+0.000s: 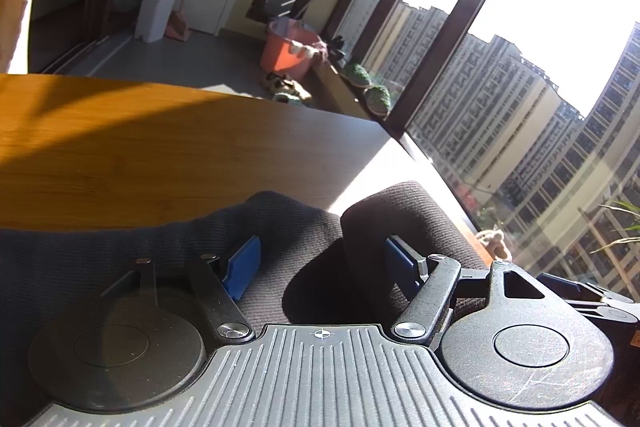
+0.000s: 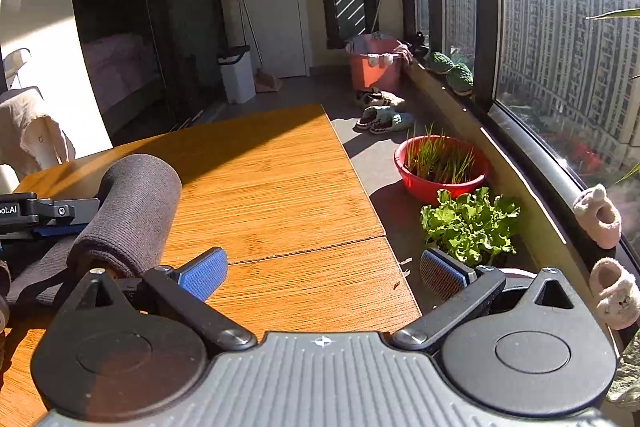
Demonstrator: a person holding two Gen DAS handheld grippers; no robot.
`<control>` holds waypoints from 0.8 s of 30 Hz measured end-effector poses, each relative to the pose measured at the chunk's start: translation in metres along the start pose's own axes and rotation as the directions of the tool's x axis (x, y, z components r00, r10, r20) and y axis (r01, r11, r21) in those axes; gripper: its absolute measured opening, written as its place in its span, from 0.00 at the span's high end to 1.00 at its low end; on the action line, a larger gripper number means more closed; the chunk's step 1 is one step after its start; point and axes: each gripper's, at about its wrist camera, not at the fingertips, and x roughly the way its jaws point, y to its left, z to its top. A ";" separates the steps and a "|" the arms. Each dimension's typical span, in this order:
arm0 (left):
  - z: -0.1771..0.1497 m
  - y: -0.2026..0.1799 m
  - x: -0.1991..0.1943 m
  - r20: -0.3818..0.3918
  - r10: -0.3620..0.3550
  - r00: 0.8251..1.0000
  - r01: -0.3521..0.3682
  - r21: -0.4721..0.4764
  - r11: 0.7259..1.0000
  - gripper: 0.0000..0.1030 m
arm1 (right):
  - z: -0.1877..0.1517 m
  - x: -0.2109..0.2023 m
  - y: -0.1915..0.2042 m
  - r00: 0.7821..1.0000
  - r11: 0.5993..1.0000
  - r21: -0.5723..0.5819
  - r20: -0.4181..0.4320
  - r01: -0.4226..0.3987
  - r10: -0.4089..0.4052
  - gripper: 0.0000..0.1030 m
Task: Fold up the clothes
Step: 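Regrasp the garment roll with the right gripper while the left gripper holds it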
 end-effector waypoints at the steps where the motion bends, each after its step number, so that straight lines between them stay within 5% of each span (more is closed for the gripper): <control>1: 0.000 0.000 0.000 0.000 0.000 1.000 0.000 -0.001 1.000 0.27 | -0.001 -0.002 -0.001 1.000 1.000 0.013 0.003 -0.028 0.028 0.00; 8: 0.002 0.002 0.001 -0.006 -0.011 1.000 0.011 -0.015 1.000 0.27 | -0.002 -0.006 0.011 0.995 0.998 -0.005 0.079 -0.066 0.066 0.00; 15: 0.000 0.006 0.000 -0.003 -0.019 1.000 0.019 -0.027 0.999 0.27 | 0.001 0.019 -0.021 0.989 0.982 0.127 -0.036 -0.139 0.145 0.00; 20: -0.002 0.009 -0.001 -0.005 -0.021 1.000 0.021 -0.031 0.999 0.27 | 0.014 0.021 -0.021 0.990 0.990 0.015 -0.024 0.137 -0.137 0.00; 24: -0.003 0.010 -0.001 -0.002 -0.029 1.000 0.029 -0.028 0.999 0.26 | 0.009 0.006 -0.017 1.000 0.999 0.036 -0.002 -0.004 0.004 0.00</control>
